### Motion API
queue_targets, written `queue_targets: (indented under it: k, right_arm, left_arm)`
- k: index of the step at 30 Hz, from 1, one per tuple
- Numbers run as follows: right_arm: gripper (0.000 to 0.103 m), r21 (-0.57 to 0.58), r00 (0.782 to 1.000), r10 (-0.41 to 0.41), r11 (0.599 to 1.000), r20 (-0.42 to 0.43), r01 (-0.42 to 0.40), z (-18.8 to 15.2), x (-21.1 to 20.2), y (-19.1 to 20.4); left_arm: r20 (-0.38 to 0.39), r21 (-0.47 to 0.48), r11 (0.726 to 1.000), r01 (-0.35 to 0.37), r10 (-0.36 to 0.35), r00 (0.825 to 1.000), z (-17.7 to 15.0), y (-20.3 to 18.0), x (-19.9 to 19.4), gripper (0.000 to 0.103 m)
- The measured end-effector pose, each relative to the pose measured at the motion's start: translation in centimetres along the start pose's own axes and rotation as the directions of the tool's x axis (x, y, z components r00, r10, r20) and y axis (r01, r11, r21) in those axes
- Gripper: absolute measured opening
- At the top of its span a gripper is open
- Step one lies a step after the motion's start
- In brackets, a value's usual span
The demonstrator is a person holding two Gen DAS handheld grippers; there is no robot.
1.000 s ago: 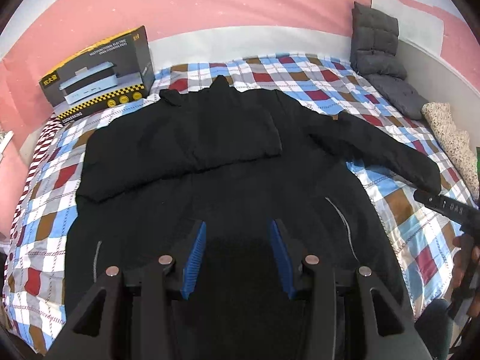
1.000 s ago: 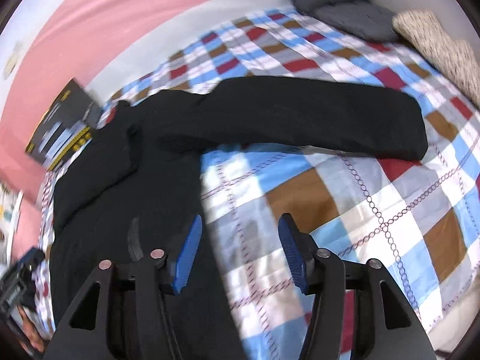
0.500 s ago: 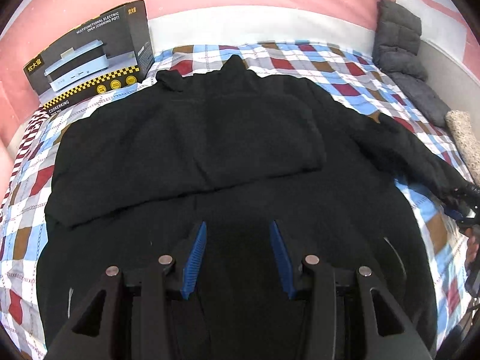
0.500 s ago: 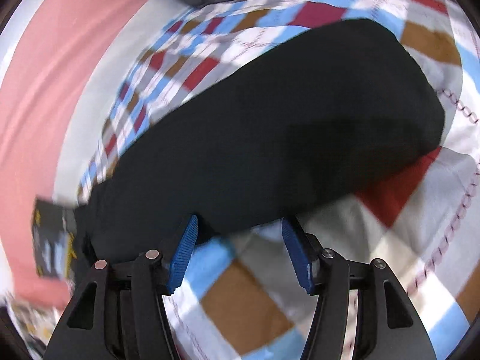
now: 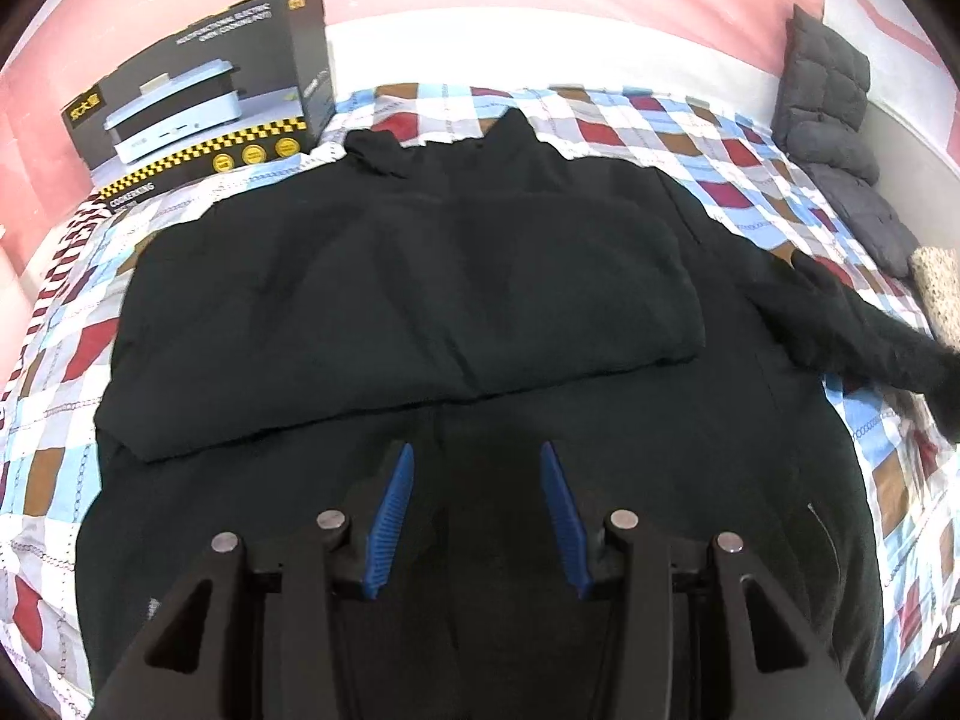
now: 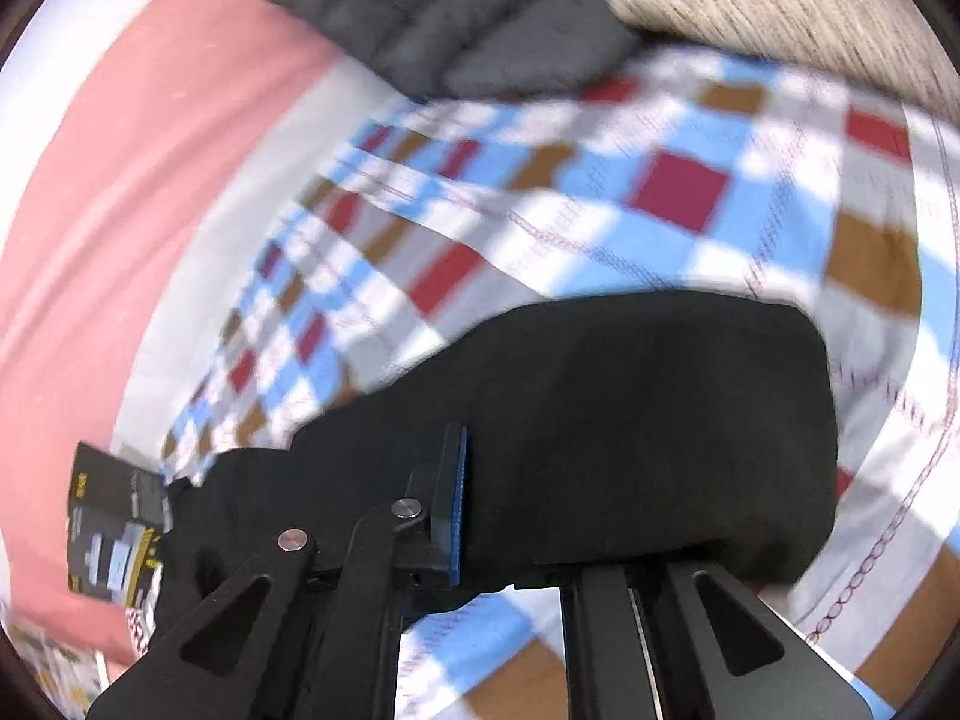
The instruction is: Fold large clothes
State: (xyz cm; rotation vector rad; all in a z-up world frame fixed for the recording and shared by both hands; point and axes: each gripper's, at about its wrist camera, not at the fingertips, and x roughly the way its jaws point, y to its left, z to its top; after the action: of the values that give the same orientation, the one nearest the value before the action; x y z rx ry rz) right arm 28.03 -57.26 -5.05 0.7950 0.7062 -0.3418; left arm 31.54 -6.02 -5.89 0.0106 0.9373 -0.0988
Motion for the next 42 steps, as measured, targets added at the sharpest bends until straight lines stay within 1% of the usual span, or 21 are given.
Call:
queue_targets:
  k: [5, 8, 11, 15, 17, 18, 20, 22, 25, 26, 28, 29, 30, 31, 33, 34, 36, 38, 39, 41, 42]
  right_arm:
    - [0.007, -0.165, 0.992, 0.106, 0.982, 0.064, -0.094, 1.0, -3.9, 8.0]
    - [0.007, -0.277, 0.979, 0.196, 0.946, 0.062, -0.171, 0.5, -5.9, 14.1]
    - [0.006, -0.378, 0.964, 0.263, 0.896, 0.025, -0.235, -0.9, -6.4, 19.9]
    - [0.006, -0.498, 0.947, 0.314, 0.812, -0.070, -0.305, -4.8, -5.7, 27.0]
    - [0.006, -0.554, 0.939, 0.320, 0.762, -0.127, -0.334, -7.8, -4.8, 30.2]
    - [0.006, -0.581, 0.935, 0.316, 0.735, -0.162, -0.349, -9.6, -4.0, 31.8]
    - [0.006, -0.610, 0.928, 0.298, 0.700, -0.224, -0.372, -12.6, -2.3, 33.7]
    - [0.007, -0.644, 0.924, 0.254, 0.663, -0.287, -0.383, -16.5, 0.5, 35.6]
    - [0.012, -0.675, 0.923, 0.181, 0.636, -0.340, -0.373, -21.2, 4.2, 36.6]
    - [0.018, -0.680, 0.919, 0.151, 0.631, -0.363, -0.373, -22.8, 5.4, 36.7]
    - [0.032, -0.678, 0.902, 0.099, 0.626, -0.421, -0.385, -25.7, 7.9, 36.4]
    - [0.044, -0.678, 0.891, 0.081, 0.619, -0.446, -0.396, -26.8, 8.6, 36.1]
    - [0.052, -0.683, 0.885, 0.070, 0.609, -0.461, -0.403, -27.9, 9.1, 35.9]
    - [0.054, -0.686, 0.876, 0.061, 0.597, -0.478, -0.416, -28.8, 9.4, 35.9]
    - [0.058, -0.711, 0.872, 0.049, 0.557, -0.488, -0.429, -30.0, 8.9, 35.9]
    - [0.058, -0.716, 0.868, 0.056, 0.541, -0.493, -0.441, -30.2, 8.4, 35.8]
    - [0.058, -0.697, 0.853, 0.094, 0.534, -0.514, -0.479, -29.8, 7.2, 35.6]
    - [0.058, -0.651, 0.823, 0.172, 0.533, -0.542, -0.540, -28.8, 5.4, 35.3]
    - [0.058, -0.637, 0.815, 0.203, 0.533, -0.542, -0.557, -28.2, 4.6, 35.0]
    - [0.058, -0.616, 0.812, 0.274, 0.540, -0.516, -0.574, -26.7, 2.9, 34.1]
    - [0.058, -0.611, 0.818, 0.291, 0.552, -0.496, -0.567, -26.2, 2.9, 33.9]
  left_arm:
    - [0.020, -0.049, 0.999, -0.011, 0.012, 1.000, 0.3, 2.7, -1.3, 0.046]
    - [0.033, -0.086, 0.996, -0.017, 0.019, 0.999, 0.5, 4.5, -2.0, 0.046]
    - [0.049, -0.121, 0.992, -0.023, 0.029, 0.998, 0.6, 6.5, -2.8, 0.046]
    - [0.064, -0.168, 0.985, -0.035, 0.046, 0.997, 0.4, 9.3, -3.4, 0.046]
    - [0.063, -0.195, 0.980, -0.041, 0.054, 0.997, 0.1, 10.9, -3.6, 0.046]
    - [0.062, -0.206, 0.977, -0.046, 0.060, 0.996, -0.1, 11.7, -3.7, 0.046]
    - [0.058, -0.230, 0.972, -0.055, 0.070, 0.996, -0.5, 13.3, -3.7, 0.046]
    - [0.054, -0.251, 0.966, -0.066, 0.082, 0.995, -0.9, 14.6, -3.7, 0.046]
    - [0.047, -0.284, 0.956, -0.079, 0.096, 0.994, -1.8, 16.7, -3.6, 0.046]
    - [0.044, -0.292, 0.953, -0.084, 0.101, 0.994, -2.0, 17.2, -3.6, 0.046]
    - [0.035, -0.306, 0.947, -0.096, 0.112, 0.993, -2.6, 18.3, -3.4, 0.046]
    - [0.030, -0.313, 0.944, -0.099, 0.114, 0.993, -2.8, 18.7, -3.2, 0.046]
    - [0.024, -0.321, 0.942, -0.101, 0.114, 0.993, -3.0, 19.1, -3.1, 0.046]
    - [0.020, -0.328, 0.939, -0.099, 0.112, 0.994, -3.2, 19.4, -3.0, 0.046]
    - [0.018, -0.339, 0.936, -0.095, 0.107, 0.994, -3.4, 19.8, -2.8, 0.046]
    - [0.020, -0.341, 0.936, -0.091, 0.104, 0.994, -3.5, 19.8, -2.8, 0.046]
    - [0.026, -0.342, 0.936, -0.078, 0.093, 0.995, -3.4, 19.6, -2.8, 0.046]
    - [0.035, -0.338, 0.939, -0.060, 0.076, 0.997, -3.1, 19.2, -3.0, 0.046]
    - [0.041, -0.333, 0.941, -0.051, 0.068, 0.997, -2.9, 19.0, -3.1, 0.046]
    - [0.056, -0.322, 0.946, -0.034, 0.055, 0.997, -2.2, 18.5, -3.4, 0.046]
    - [0.066, -0.316, 0.949, -0.020, 0.043, 0.997, -1.7, 18.3, -3.6, 0.046]
